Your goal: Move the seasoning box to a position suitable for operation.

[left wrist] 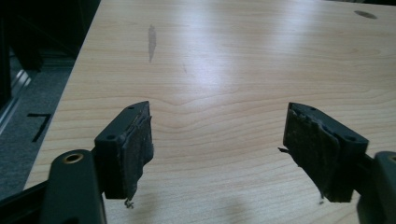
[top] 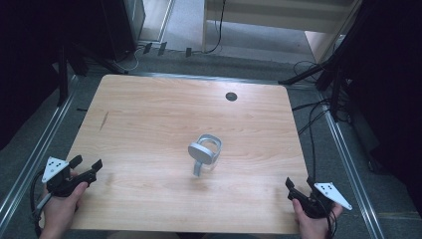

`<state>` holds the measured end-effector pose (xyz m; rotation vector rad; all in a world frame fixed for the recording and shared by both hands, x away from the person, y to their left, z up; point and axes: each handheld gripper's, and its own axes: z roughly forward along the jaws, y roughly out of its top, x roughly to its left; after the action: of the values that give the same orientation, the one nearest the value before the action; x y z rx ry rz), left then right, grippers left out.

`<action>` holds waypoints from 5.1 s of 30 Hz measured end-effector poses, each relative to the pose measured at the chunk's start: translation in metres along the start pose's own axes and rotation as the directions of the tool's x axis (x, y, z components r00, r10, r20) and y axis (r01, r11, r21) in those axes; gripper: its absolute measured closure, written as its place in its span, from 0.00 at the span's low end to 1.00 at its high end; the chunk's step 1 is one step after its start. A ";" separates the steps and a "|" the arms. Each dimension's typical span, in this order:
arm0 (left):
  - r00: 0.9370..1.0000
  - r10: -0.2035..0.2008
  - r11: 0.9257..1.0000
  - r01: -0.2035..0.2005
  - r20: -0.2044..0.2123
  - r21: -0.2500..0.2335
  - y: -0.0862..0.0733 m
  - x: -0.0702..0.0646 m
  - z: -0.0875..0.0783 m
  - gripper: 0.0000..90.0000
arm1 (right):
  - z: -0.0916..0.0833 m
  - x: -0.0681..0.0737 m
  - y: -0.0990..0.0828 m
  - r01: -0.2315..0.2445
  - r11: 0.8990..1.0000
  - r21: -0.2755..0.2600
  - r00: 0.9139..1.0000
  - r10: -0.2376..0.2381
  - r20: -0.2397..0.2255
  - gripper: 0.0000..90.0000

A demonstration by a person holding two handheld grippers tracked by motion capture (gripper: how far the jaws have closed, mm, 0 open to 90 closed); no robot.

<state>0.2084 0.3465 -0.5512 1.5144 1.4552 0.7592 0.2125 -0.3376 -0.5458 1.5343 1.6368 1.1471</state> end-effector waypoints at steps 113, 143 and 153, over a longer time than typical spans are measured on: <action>0.955 -0.001 0.999 -0.015 0.297 0.050 0.053 -0.177 0.109 0.99 | 0.114 0.221 0.060 0.200 0.978 -0.058 0.803 -0.198 -0.562 1.00; 0.967 0.063 0.997 -0.053 0.247 -0.050 0.033 -0.155 0.069 0.55 | 0.101 0.231 0.061 0.171 0.984 -0.052 0.849 -0.174 -0.498 1.00; 0.995 -0.033 0.999 0.030 0.094 0.036 0.017 -0.058 0.033 0.15 | 0.127 0.222 0.101 0.133 0.990 -0.053 0.862 -0.142 -0.487 1.00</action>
<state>0.2384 0.2847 -0.5418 1.5291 1.4249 0.6376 0.3386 -0.1010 -0.4833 1.1420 2.0165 1.5545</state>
